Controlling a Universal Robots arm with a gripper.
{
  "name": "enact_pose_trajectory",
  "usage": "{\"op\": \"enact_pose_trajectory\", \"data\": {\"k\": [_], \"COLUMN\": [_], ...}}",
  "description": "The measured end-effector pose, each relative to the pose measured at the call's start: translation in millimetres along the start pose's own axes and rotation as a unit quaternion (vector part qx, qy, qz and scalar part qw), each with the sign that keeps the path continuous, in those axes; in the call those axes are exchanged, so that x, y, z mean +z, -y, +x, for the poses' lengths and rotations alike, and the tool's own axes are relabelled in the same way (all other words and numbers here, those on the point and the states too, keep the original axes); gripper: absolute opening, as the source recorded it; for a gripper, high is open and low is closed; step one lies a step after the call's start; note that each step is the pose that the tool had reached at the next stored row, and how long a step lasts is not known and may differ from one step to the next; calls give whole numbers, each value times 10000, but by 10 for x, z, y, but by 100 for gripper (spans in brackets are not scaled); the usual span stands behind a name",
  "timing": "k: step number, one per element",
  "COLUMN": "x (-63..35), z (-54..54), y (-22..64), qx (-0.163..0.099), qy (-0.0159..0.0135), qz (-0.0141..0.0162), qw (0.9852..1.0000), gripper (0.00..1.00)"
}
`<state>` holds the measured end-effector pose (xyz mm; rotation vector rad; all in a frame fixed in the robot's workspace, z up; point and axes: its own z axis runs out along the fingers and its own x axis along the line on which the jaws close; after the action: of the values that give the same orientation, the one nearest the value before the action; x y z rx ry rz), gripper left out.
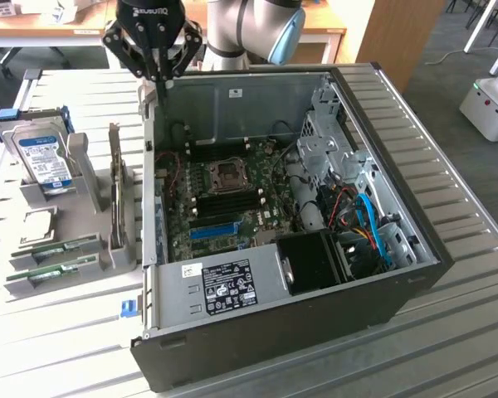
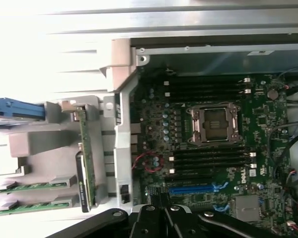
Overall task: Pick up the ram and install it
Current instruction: 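Reach for the ram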
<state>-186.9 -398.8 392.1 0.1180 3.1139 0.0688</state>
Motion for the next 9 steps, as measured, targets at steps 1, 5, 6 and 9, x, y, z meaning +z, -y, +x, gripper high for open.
{"op": "enact_pose_trajectory", "data": {"k": [1, 5, 6, 9], "x": [1, 1, 1, 1], "z": [27, 128, 151, 222], "y": [2, 10, 12, 17], "qx": [0, 4, 4, 6], "qy": [0, -4, -5, -8], "qz": [0, 1, 0, 1], "qw": [10000, 10000, 10000, 10000], "gripper": [11, 11, 11, 11]}}
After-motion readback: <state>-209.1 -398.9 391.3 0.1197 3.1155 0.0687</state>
